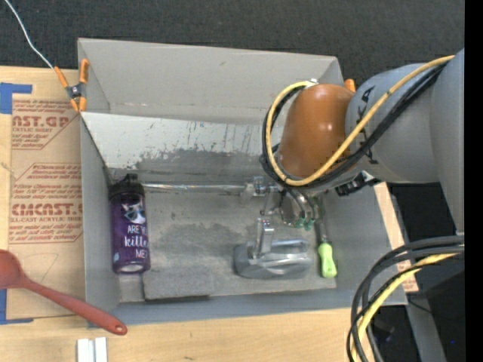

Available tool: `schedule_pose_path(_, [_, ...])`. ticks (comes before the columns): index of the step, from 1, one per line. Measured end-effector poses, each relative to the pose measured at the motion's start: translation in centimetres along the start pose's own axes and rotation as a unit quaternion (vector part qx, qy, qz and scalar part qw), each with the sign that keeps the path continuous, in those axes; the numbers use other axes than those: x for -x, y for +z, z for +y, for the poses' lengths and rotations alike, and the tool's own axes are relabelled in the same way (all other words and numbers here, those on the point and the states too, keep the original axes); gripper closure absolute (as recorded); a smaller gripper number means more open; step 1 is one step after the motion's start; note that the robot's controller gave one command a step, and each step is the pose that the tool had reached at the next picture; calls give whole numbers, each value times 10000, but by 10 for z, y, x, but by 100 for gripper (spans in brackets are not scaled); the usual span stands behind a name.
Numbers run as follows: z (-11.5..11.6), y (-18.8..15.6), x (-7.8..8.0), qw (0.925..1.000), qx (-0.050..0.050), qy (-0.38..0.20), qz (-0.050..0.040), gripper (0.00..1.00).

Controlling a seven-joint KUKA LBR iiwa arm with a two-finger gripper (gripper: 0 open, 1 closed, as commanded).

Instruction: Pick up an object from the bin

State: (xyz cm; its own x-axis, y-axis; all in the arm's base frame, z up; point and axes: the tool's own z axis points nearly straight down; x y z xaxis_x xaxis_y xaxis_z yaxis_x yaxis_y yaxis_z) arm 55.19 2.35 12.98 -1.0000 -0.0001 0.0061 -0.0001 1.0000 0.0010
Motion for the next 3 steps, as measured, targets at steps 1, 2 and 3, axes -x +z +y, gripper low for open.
schedule_pose_path(1, [0,-4,2,10000,1,1,-35,0])
schedule_pose_path(2, [-73,61,-58,9959,4,-901,-33,0])
schedule_pose_path(3, [-59,4,-44,9997,5,-249,-46,0])
